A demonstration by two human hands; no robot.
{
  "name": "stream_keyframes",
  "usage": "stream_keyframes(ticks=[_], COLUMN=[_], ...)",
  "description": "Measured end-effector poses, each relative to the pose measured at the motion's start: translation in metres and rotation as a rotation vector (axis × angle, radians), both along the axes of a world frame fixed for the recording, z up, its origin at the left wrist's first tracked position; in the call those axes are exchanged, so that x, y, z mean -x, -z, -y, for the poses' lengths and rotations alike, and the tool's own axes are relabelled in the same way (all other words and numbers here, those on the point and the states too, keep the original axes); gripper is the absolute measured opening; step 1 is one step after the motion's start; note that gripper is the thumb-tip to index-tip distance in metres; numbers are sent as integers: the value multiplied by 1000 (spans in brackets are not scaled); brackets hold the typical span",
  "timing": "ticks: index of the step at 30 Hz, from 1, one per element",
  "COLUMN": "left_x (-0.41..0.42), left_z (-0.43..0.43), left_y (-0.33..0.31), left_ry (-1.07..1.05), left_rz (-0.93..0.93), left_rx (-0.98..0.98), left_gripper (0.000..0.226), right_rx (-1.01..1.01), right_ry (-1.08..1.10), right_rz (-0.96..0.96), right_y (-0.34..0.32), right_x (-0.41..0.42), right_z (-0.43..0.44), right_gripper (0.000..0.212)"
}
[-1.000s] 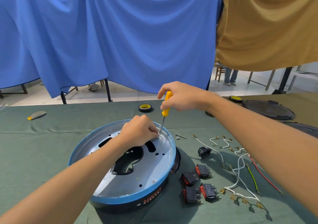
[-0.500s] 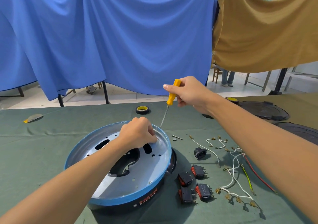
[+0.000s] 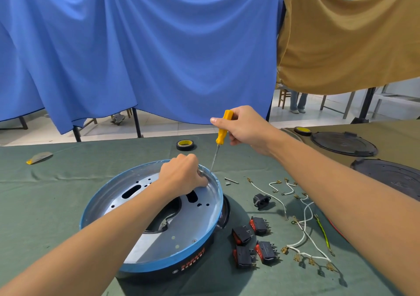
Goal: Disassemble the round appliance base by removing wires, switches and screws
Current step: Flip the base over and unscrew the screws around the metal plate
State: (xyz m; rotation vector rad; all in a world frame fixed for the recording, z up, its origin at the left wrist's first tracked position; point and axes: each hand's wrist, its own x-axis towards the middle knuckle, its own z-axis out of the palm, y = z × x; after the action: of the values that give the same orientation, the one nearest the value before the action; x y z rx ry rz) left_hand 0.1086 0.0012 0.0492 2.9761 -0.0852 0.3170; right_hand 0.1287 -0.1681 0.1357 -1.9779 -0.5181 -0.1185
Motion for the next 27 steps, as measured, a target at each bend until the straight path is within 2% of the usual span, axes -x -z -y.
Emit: stream_keyframes(ticks=[5,10,15,17,19,23,27], left_x=[0,0,-1,-1,0,3,7], left_z=[-2,-4,1,1,0,1,4], left_y=[-3,-6,-14,-23,-32,-49,-55], left_ry=[16,5,-35,-39,-45,-47,-7], left_rz=[-10,0,62,81,82,71,77], left_rx=[7,23,92,116,156,320,507], left_gripper=[31,29,30,27,22,20,32], right_rx=[18,-74,-123,-120,-116,15,239], right_ry=[16,108,73,53,46,66,-60], right_rz=[10,7,-28,-53,-79,-105,-211], right_y=[2,2,6,7,6,5,7], right_x=[1,-6,-4,-2,0,2,13], right_z=[1,2,0,-1,-2,1,5], right_gripper=[28,34,40,36,22,17,10])
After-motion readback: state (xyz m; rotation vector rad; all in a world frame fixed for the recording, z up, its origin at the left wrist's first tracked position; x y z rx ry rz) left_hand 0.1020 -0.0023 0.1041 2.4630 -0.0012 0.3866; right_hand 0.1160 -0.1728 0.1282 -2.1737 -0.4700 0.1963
